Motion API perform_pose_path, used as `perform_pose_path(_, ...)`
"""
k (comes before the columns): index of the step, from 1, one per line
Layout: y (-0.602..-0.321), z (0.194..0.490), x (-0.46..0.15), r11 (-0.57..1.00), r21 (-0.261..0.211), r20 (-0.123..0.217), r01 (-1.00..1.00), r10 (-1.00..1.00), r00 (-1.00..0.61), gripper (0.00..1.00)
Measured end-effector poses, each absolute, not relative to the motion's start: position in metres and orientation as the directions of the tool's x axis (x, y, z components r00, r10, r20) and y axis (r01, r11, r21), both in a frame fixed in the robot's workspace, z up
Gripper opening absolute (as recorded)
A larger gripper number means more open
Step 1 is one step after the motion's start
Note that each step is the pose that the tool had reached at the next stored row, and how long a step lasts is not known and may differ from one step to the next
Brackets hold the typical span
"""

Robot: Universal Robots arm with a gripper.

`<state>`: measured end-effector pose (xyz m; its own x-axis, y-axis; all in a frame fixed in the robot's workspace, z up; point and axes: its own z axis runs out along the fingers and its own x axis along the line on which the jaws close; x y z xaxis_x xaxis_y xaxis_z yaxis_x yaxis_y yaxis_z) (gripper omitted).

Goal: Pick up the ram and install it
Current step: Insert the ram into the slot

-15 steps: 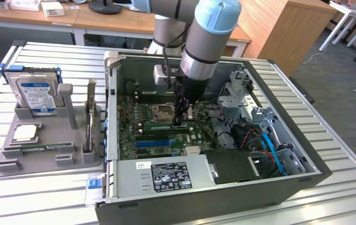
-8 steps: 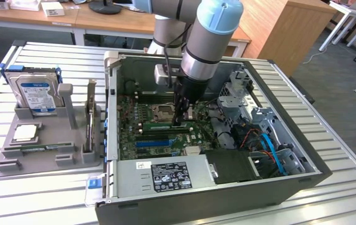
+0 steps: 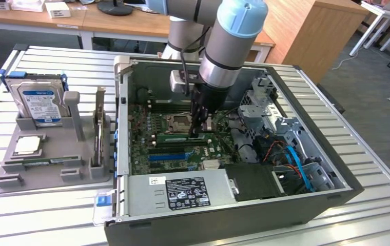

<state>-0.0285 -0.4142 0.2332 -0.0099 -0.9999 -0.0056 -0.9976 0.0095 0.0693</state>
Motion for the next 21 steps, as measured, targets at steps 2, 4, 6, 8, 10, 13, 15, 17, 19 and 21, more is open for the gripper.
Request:
perform_pose_path(2,-0.4142,0.2333,-0.0281,0.010,0.069,-0.006,-0.998,-1.000,-0.011,0.12)
perform_pose_path(4,-0.4142,0.2333,-0.0281,0.010,0.069,-0.005,-0.998,-1.000,-0.011,0.12)
perform_pose_path(6,-0.4142,0.2333,-0.0284,0.010,0.069,-0.005,-0.998,-1.000,-0.010,0.12)
perform_pose_path(8,-0.4142,0.2333,-0.0287,0.010,0.069,-0.005,-0.998,-1.000,-0.011,0.12)
perform_pose_path(10,-0.4142,0.2333,-0.0288,0.010,0.069,-0.006,-0.998,-1.000,-0.010,0.12)
perform_pose_path(13,-0.4142,0.2333,-0.0290,0.010,0.069,-0.006,-0.998,-1.000,-0.011,0.12)
perform_pose_path(15,-0.4142,0.2333,-0.0300,0.010,0.069,-0.006,-0.998,-1.000,-0.011,0.12)
perform_pose_path(17,-0.4142,0.2333,-0.0300,0.010,0.069,-0.006,-0.998,-1.000,-0.010,0.12)
perform_pose_path(19,-0.4142,0.2333,-0.0300,0.010,0.069,-0.005,-0.998,-1.000,-0.010,0.12)
perform_pose_path(21,-0.4142,0.2333,-0.0300,0.010,0.069,-0.005,-0.998,-1.000,-0.010,0.12)
